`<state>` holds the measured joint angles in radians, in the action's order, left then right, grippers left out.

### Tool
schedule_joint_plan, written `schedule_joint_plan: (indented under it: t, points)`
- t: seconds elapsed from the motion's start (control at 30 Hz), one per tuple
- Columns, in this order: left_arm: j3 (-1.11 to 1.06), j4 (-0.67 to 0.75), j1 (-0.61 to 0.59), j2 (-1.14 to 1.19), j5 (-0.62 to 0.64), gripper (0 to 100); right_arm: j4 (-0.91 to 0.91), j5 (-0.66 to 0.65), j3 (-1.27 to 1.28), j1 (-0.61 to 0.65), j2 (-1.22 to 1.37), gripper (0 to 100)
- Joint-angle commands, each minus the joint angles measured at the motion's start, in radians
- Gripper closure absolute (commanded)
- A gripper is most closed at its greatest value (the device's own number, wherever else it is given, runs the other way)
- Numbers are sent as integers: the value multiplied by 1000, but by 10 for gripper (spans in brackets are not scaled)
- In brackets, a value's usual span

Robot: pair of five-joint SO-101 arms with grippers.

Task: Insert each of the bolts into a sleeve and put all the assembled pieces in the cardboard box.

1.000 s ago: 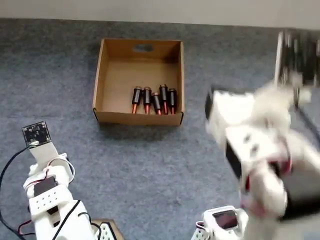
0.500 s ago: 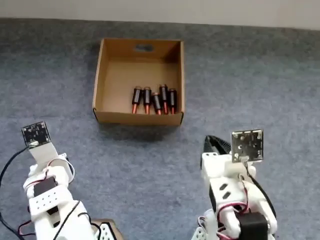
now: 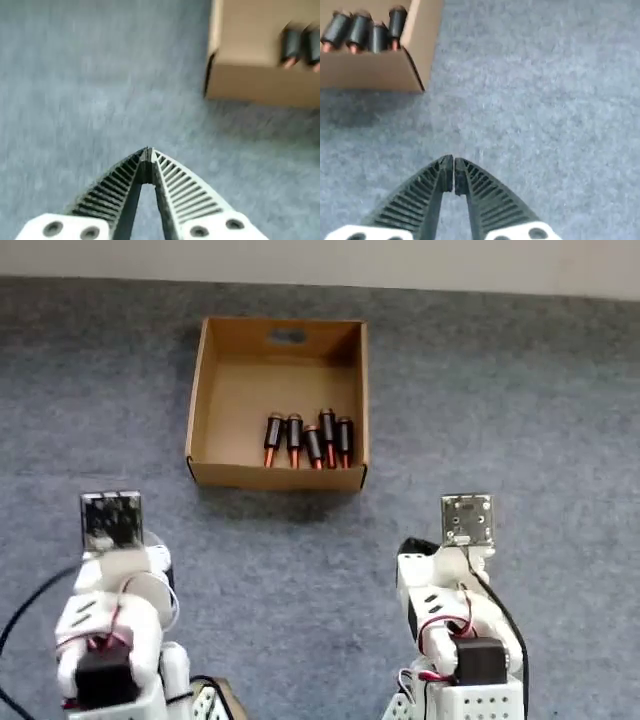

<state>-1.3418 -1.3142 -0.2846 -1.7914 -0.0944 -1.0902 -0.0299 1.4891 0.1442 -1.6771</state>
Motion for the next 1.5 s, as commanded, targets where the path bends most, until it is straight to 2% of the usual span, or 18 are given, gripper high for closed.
schedule_joint_plan:
  t: [0.0,0.3,0.47,0.9,1.23,1.47]
  points:
    - [-31,46,61,38,2,986,10,-12,39,-10,-5,993]
    - [-240,52,147,44,3,988,10,-12,289,-10,-5,993]
    - [-363,54,203,44,3,989,-50,-12,303,-12,-5,993]
    - [-358,52,200,44,5,989,-56,-15,303,-10,-12,993]
    - [-355,51,206,2,5,989,-62,-17,311,-8,-163,993]
    - [-355,51,206,-25,5,989,-154,-15,311,-10,-159,993]
